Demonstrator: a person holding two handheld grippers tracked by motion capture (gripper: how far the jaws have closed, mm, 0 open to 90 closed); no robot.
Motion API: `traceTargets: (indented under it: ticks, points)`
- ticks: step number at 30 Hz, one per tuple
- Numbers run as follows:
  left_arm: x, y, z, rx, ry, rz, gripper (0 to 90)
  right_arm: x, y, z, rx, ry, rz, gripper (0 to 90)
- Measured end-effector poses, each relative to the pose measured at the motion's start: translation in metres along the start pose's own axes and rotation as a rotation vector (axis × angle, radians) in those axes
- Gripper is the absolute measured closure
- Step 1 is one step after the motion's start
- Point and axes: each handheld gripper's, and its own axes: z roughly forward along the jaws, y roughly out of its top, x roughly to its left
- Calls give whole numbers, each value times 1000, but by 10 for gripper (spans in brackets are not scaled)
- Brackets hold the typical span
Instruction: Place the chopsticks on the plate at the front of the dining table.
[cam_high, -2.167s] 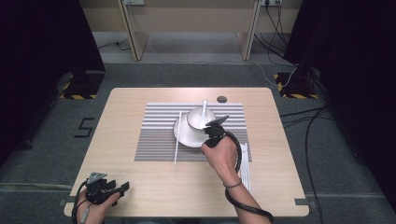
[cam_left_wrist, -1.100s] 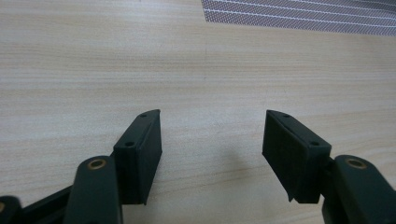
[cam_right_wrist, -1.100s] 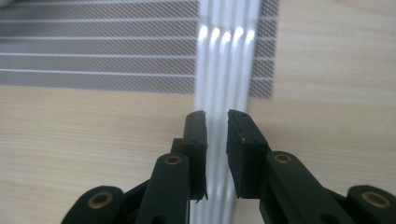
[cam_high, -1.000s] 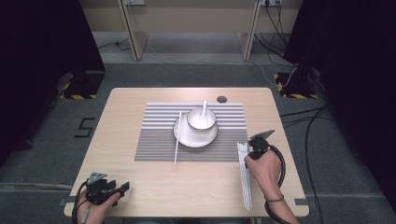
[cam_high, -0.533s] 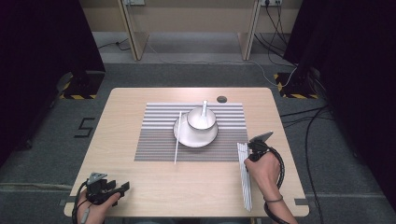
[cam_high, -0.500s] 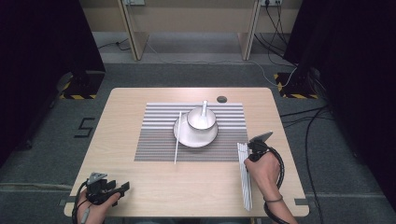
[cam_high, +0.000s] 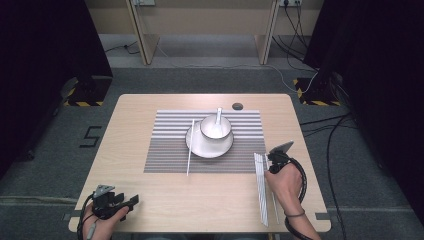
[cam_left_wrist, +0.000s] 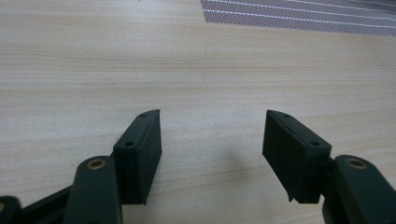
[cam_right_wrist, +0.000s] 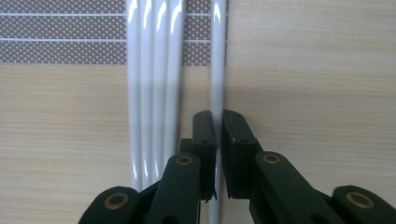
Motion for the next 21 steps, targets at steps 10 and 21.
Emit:
traceTargets:
  ticks: [10,21]
  points:
    - [0,0,0,1,-1,0,374,-7,-3,-3,6,-8,-18,796]
    - [0,0,0,1,-3,-2,374,-2,0,0,30,-29,-34,802]
